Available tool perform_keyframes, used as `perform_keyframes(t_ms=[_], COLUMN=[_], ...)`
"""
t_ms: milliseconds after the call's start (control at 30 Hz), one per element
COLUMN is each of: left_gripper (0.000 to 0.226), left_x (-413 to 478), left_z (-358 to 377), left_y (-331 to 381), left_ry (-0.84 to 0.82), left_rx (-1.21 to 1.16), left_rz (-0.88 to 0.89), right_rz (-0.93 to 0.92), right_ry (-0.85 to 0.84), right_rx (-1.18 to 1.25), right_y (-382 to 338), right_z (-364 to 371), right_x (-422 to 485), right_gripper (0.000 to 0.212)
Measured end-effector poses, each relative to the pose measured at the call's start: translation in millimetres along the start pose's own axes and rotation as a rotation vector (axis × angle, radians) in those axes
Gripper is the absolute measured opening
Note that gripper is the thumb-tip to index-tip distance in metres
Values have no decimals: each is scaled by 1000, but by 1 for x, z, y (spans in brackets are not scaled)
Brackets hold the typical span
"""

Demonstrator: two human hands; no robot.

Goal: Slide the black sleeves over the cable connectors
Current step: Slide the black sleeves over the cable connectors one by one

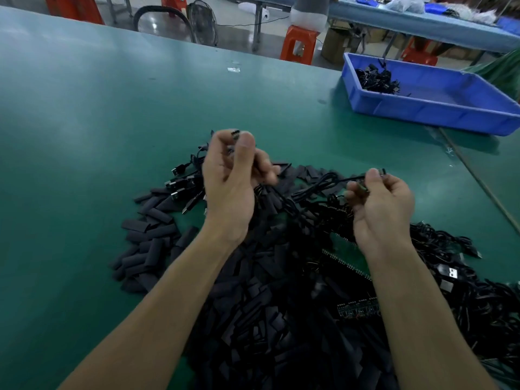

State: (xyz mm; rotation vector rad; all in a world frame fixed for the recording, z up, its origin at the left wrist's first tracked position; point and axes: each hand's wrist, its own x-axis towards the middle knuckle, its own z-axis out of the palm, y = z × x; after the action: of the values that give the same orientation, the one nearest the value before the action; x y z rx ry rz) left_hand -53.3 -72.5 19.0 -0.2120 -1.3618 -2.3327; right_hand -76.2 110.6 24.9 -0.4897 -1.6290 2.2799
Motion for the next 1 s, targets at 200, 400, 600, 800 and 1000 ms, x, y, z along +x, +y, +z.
perform_keyframes(t_ms=[200, 400, 600, 800, 1000], left_gripper=[11, 18, 20, 21, 26], left_x=[-3, -6, 12, 6, 7], left_z=[-3, 0, -19, -17, -23], left_y=[27, 27, 50, 59, 62], left_ry=[39, 46, 259, 213, -197], left_rx=[82, 87, -74, 38, 246], left_rz=[217, 224, 248, 166, -116], right_rz=[-121, -147, -110, -176, -415], right_ry=[74, 113, 262, -158, -341], right_rx=[-32, -47, 196, -454, -1085], right_y=[-3, -6, -18, -10, -6], right_z=[0, 2, -2, 4, 11], right_x=[-2, -4, 4, -8, -19], right_gripper=[14, 17, 21, 13, 25])
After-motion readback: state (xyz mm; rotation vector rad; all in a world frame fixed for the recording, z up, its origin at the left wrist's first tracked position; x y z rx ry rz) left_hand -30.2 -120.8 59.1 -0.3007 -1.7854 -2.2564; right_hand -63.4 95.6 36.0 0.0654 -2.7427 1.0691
